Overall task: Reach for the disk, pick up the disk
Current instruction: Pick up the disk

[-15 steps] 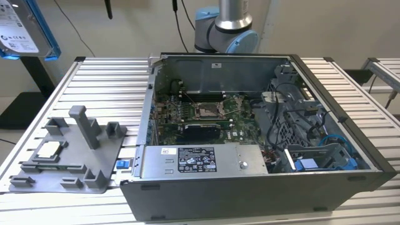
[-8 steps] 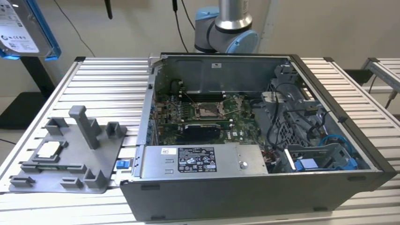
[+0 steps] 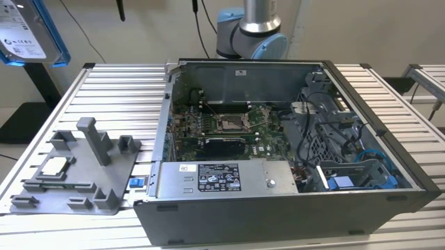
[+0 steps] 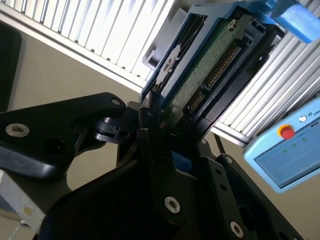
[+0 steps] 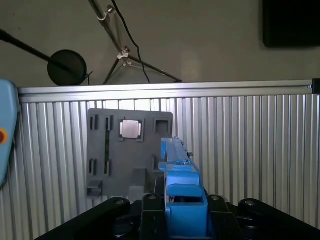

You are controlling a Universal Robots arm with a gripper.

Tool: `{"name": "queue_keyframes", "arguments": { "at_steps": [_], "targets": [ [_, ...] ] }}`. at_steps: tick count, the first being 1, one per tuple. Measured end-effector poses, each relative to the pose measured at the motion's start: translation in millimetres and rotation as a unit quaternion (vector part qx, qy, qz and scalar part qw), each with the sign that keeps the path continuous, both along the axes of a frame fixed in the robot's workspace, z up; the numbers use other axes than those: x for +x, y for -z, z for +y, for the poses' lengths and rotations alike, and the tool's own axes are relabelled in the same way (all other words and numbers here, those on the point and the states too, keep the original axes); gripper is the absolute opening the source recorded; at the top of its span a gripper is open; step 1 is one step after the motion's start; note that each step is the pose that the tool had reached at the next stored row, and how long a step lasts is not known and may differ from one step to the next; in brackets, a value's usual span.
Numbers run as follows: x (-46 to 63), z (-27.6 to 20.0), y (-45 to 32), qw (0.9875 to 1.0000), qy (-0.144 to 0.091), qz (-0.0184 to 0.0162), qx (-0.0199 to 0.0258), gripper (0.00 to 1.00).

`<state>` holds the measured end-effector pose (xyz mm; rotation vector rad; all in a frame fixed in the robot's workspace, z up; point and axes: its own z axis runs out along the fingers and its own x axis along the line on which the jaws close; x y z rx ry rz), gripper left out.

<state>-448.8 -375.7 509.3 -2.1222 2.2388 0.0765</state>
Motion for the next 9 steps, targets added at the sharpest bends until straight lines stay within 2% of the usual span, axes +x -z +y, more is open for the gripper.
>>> {"name": "queue_keyframes", "arguments": {
  "at_steps": [9],
  "targets": [
    [15.7, 0.0, 0.0, 1.0, 0.0, 0.0, 0.0, 0.0]
  ]
}}
